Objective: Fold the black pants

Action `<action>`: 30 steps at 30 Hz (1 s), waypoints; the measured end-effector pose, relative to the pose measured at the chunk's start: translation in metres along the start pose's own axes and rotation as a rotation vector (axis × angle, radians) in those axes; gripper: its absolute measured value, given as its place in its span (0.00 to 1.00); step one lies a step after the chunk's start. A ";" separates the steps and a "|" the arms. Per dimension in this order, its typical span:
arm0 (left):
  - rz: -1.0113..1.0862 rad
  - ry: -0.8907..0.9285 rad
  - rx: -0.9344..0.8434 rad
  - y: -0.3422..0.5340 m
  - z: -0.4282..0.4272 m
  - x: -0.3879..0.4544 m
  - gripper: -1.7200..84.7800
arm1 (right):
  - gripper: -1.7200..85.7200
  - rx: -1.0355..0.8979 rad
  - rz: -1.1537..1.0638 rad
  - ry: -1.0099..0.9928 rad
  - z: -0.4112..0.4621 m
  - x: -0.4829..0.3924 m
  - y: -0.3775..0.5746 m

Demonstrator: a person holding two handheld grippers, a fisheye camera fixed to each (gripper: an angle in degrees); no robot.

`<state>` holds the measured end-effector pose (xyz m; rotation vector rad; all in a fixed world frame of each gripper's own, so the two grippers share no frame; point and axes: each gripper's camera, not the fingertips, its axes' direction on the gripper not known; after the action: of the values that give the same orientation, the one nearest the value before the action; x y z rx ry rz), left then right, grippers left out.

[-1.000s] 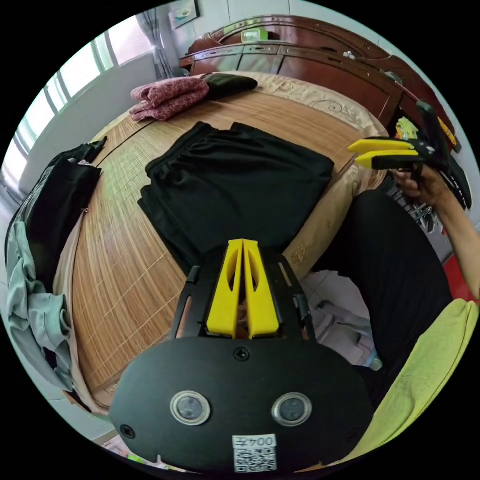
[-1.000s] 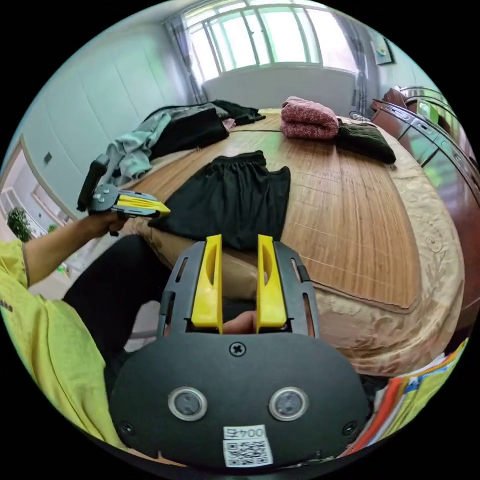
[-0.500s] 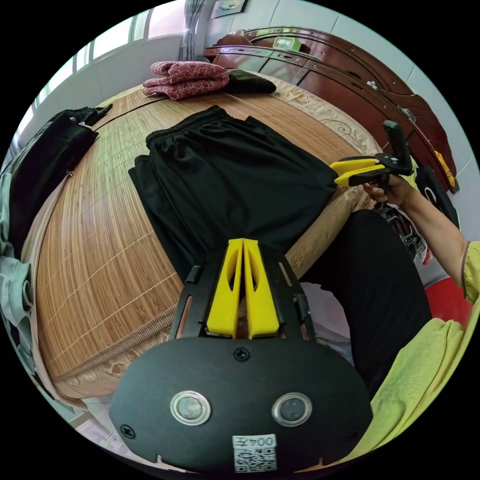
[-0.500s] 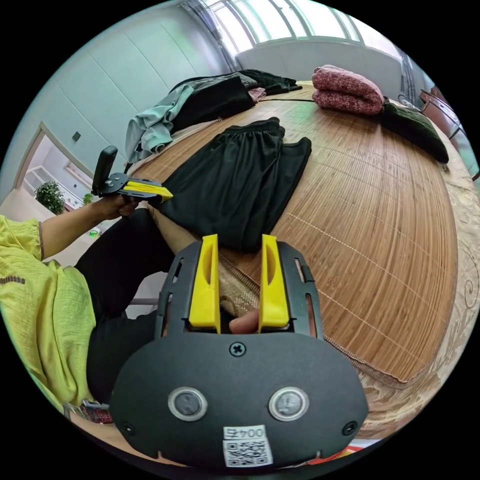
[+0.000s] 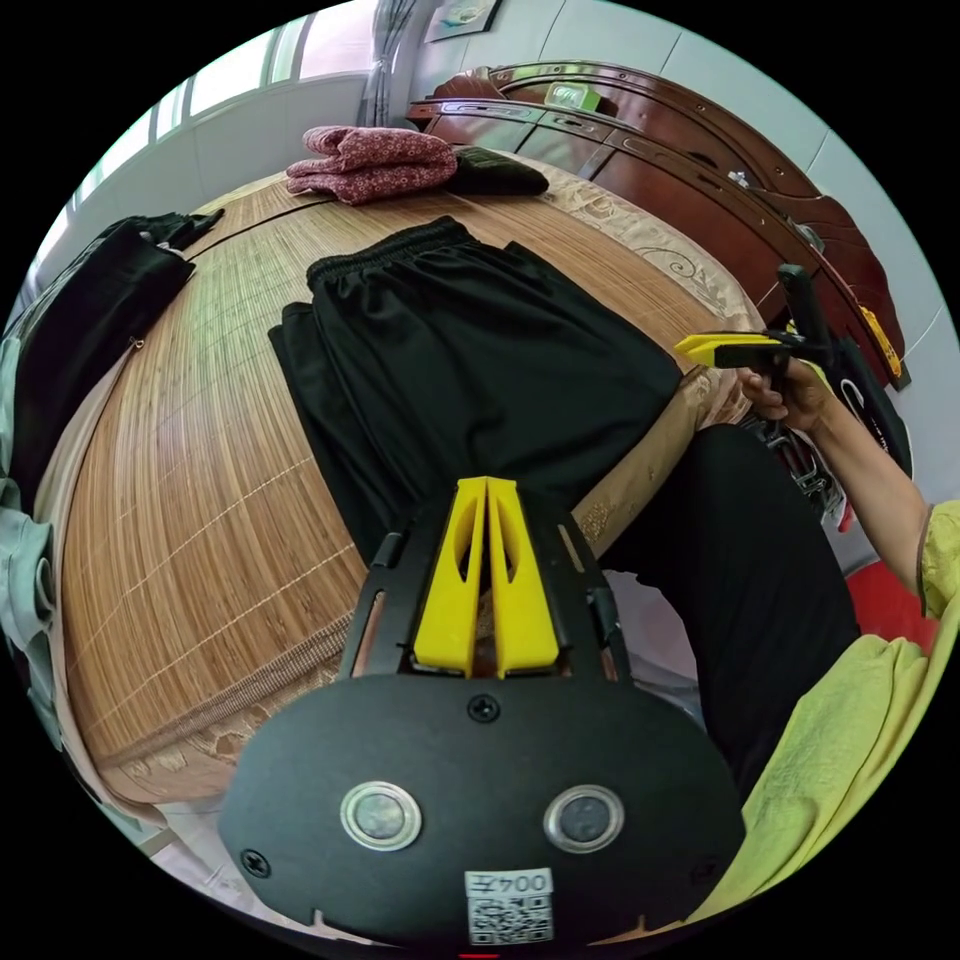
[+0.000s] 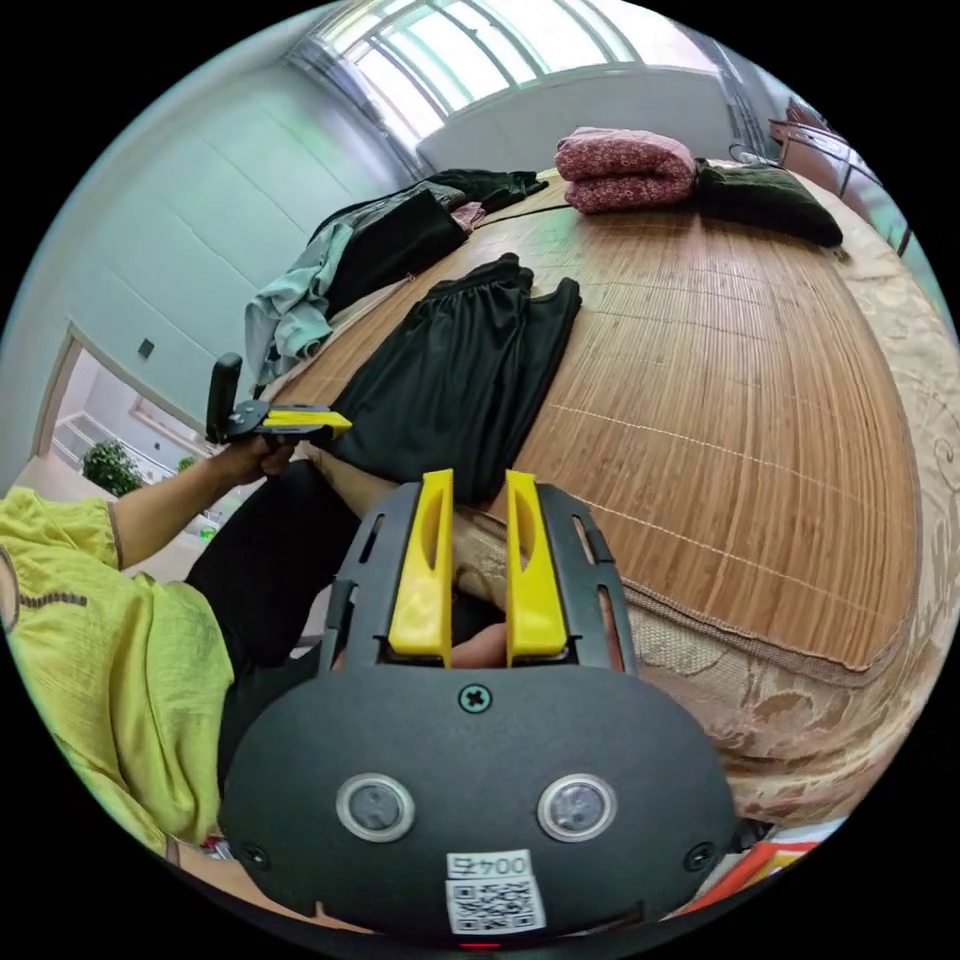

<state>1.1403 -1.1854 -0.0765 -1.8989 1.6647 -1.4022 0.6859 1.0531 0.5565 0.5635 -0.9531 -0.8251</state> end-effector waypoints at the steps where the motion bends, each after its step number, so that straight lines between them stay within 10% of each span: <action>1: -0.002 -0.001 0.004 0.002 -0.001 -0.001 0.02 | 0.15 0.013 0.023 0.013 0.004 -0.004 -0.004; 8: -0.015 0.014 0.010 0.011 -0.005 -0.008 0.02 | 0.05 -0.067 -0.005 0.413 0.046 -0.041 -0.026; 21: -0.011 -0.018 0.072 0.074 -0.059 -0.038 0.11 | 0.16 -0.015 0.227 0.180 0.033 -0.029 -0.020; 30: 0.059 -0.141 -0.028 0.086 -0.037 -0.013 0.05 | 0.04 -0.102 0.301 0.354 0.070 -0.037 -0.030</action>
<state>1.0593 -1.1863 -0.1255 -1.8994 1.6675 -1.1995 0.6016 1.0615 0.5499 0.4453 -0.6454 -0.4795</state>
